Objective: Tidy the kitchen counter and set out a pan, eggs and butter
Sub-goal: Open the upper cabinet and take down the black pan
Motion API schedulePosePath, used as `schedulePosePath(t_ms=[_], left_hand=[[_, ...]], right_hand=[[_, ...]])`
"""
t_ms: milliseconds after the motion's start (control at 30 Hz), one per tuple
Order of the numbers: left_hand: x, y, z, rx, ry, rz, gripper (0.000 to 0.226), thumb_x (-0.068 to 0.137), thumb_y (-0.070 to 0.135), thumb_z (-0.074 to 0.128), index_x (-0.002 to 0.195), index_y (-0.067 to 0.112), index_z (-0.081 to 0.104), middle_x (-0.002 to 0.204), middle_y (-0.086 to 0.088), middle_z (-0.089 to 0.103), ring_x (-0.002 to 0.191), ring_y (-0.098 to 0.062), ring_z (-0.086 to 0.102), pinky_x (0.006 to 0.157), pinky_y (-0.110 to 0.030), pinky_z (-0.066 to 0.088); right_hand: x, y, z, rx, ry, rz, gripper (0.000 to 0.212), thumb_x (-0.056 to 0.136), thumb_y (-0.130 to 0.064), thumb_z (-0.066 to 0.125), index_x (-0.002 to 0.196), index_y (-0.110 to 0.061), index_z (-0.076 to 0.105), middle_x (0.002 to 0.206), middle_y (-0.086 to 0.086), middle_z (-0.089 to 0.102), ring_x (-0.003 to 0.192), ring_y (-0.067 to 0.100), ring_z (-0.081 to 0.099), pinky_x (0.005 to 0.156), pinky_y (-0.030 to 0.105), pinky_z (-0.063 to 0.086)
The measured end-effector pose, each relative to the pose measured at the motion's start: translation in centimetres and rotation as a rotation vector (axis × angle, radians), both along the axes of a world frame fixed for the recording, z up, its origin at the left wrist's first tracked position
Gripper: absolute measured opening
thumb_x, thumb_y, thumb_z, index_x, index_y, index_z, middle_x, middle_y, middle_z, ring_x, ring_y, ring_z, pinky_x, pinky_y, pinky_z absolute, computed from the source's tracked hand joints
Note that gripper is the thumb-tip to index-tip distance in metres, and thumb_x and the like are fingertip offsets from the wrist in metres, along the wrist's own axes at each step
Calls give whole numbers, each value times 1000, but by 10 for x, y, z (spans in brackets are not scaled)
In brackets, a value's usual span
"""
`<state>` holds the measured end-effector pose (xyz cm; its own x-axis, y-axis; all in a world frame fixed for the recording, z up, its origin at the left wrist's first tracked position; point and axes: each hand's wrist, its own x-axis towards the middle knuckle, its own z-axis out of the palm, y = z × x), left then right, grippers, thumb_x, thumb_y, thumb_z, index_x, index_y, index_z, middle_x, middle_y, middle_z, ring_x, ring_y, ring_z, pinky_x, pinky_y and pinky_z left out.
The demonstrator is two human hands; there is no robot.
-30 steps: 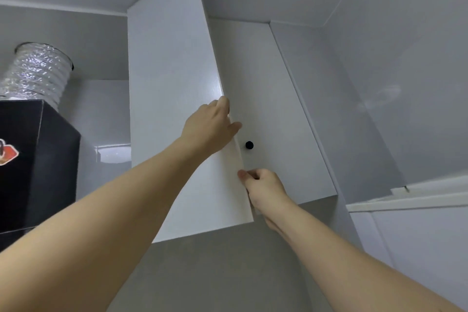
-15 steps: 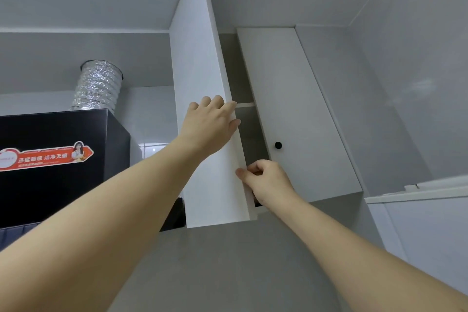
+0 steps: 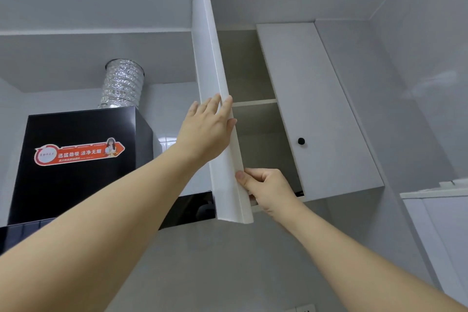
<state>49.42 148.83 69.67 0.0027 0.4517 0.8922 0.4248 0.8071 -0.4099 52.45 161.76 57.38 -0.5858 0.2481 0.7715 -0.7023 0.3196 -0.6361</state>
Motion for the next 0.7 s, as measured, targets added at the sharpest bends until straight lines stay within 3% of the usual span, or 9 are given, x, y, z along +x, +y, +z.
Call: schedulePosePath(t_ms=[100, 333, 433, 533, 633, 700], left_hand=[[-3, -15, 1, -2, -8, -8, 52, 104, 34, 27, 151, 12, 22, 155, -14, 28, 142, -30, 27, 117, -46, 19], [-18, -55, -6, 54, -57, -94, 53, 104, 30, 31, 152, 8, 23, 154, -13, 31, 140, -30, 31, 115, -42, 27], [-16, -53, -10, 62, -99, -160, 55, 104, 30, 31, 153, 9, 19, 157, -9, 27, 144, -26, 26, 116, -38, 24], [-11, -46, -12, 89, -134, -206, 54, 104, 26, 32, 153, 8, 18, 156, -8, 28, 143, -25, 25, 114, -36, 23], [-9, -46, -10, 79, -149, -157, 54, 103, 28, 32, 153, 9, 19, 156, -10, 27, 143, -28, 24, 116, -42, 23], [-3, -46, -7, 58, -131, -52, 55, 102, 30, 33, 152, 10, 21, 156, -12, 26, 142, -31, 24, 114, -47, 24]], right_hand=[[-4, -15, 0, 13, -4, -3, 15, 92, -32, 64, 98, -26, 75, 91, -7, 75, 91, 20, 71, 89, 44, 55], [-17, -63, 0, -19, 6, -41, 27, 88, -35, 66, 113, -25, 72, 100, -13, 73, 99, 9, 66, 93, 30, 51], [-17, -69, -7, -44, 38, -84, 31, 92, -38, 61, 119, -26, 69, 107, -12, 72, 101, 10, 66, 90, 29, 52], [-15, -67, -8, -72, 10, -76, 36, 92, -41, 61, 125, -26, 65, 116, -9, 69, 110, 14, 63, 98, 34, 50], [-8, -60, -6, -33, -79, 9, 38, 90, -42, 62, 125, -26, 65, 114, -9, 70, 108, 14, 64, 100, 37, 48], [2, -47, -6, 62, -113, -51, 32, 93, -43, 58, 118, -26, 68, 104, -10, 72, 99, 11, 64, 95, 32, 48]])
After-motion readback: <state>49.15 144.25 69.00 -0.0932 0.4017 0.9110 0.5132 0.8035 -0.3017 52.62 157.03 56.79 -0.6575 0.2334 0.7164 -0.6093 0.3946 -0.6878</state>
